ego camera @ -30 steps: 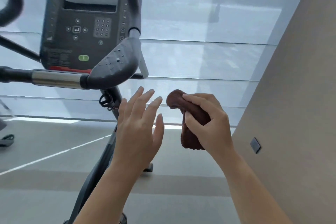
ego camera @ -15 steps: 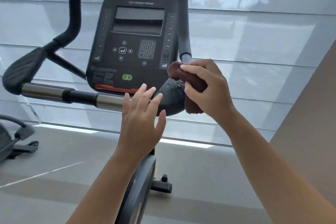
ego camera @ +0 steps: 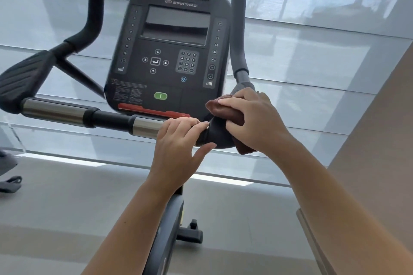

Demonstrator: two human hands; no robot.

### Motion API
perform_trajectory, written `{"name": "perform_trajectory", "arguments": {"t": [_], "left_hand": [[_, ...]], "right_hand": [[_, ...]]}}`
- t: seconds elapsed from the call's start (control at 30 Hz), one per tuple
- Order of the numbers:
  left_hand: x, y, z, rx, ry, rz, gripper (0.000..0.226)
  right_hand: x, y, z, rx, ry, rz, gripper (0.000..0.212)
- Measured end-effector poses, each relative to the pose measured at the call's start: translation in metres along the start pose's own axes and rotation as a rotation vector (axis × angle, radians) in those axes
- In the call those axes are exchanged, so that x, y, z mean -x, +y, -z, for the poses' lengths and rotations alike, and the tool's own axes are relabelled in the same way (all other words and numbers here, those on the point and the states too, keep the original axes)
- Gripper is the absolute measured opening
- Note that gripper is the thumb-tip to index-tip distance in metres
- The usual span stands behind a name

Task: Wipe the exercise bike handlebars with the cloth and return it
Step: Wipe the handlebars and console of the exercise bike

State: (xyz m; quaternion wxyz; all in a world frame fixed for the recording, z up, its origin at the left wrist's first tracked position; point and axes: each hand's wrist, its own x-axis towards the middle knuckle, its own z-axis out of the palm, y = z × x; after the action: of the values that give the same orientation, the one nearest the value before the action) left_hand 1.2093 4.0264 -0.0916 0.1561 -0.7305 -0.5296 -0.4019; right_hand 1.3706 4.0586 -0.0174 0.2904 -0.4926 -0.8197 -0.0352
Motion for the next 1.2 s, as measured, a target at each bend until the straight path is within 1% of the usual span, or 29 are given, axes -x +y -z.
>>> {"name": "perform_trajectory", "arguments": {"t": [0.17,0.23,0.3,0.33,0.37,0.43,0.5,0.57,0.77,0.83,0.9,0.93,1.0,1.07,1.1,1.13,1.2], "left_hand": [[0.001,-0.002,0.000,0.061,0.024,0.006,0.037],[0.001,-0.005,0.000,0.086,0.026,0.006,0.037],[0.001,-0.007,0.000,0.103,0.026,-0.003,0.039],[0.001,-0.008,-0.001,0.110,0.028,-0.006,0.040],[0.001,-0.008,-0.001,0.116,0.031,-0.006,0.042],[0.000,-0.008,-0.003,0.127,0.039,0.006,0.044],[0.000,-0.009,-0.004,0.132,0.056,0.007,0.045],[0.000,-0.009,-0.006,0.133,0.080,-0.005,0.046],[0.002,-0.009,-0.006,0.128,0.080,-0.012,0.044],[0.002,-0.010,-0.006,0.120,0.073,-0.016,0.043],[0.002,-0.012,-0.006,0.111,0.075,-0.029,0.043],[0.002,-0.012,-0.006,0.108,0.081,-0.036,0.042],[0.003,-0.013,-0.008,0.099,0.101,-0.043,0.042],[0.003,-0.012,-0.009,0.093,0.119,-0.039,0.042],[0.002,-0.012,-0.010,0.093,0.125,-0.037,0.042],[0.002,-0.012,-0.011,0.094,0.127,-0.035,0.042],[0.001,-0.011,-0.011,0.097,0.127,-0.031,0.043]], "right_hand": [[0.042,-0.006,-0.005,0.013,0.066,0.041,0.048],[0.052,-0.005,-0.002,-0.019,0.043,0.038,0.047],[0.049,-0.002,0.011,-0.122,0.015,0.030,0.046],[0.042,0.000,0.017,-0.161,0.034,0.017,0.045],[0.032,0.002,0.022,-0.162,0.082,0.004,0.045],[0.008,0.002,0.023,-0.069,0.146,-0.021,0.046],[-0.005,-0.003,0.013,0.042,0.038,-0.022,0.046],[-0.002,-0.004,0.003,0.091,-0.053,-0.012,0.049],[0.041,-0.005,0.003,0.072,-0.017,0.109,0.050],[0.050,-0.004,0.004,0.058,-0.035,0.144,0.049],[0.051,0.002,0.010,-0.045,-0.062,0.158,0.048],[0.049,0.006,0.015,-0.134,-0.050,0.151,0.048],[0.033,0.015,0.022,-0.240,0.071,0.118,0.048],[0.004,0.025,0.024,-0.193,0.214,0.062,0.048],[-0.013,0.028,0.024,-0.157,0.220,0.024,0.047],[-0.029,0.030,0.024,-0.129,0.163,-0.016,0.044],[-0.050,0.032,0.020,-0.121,-0.032,-0.088,0.033]]}}
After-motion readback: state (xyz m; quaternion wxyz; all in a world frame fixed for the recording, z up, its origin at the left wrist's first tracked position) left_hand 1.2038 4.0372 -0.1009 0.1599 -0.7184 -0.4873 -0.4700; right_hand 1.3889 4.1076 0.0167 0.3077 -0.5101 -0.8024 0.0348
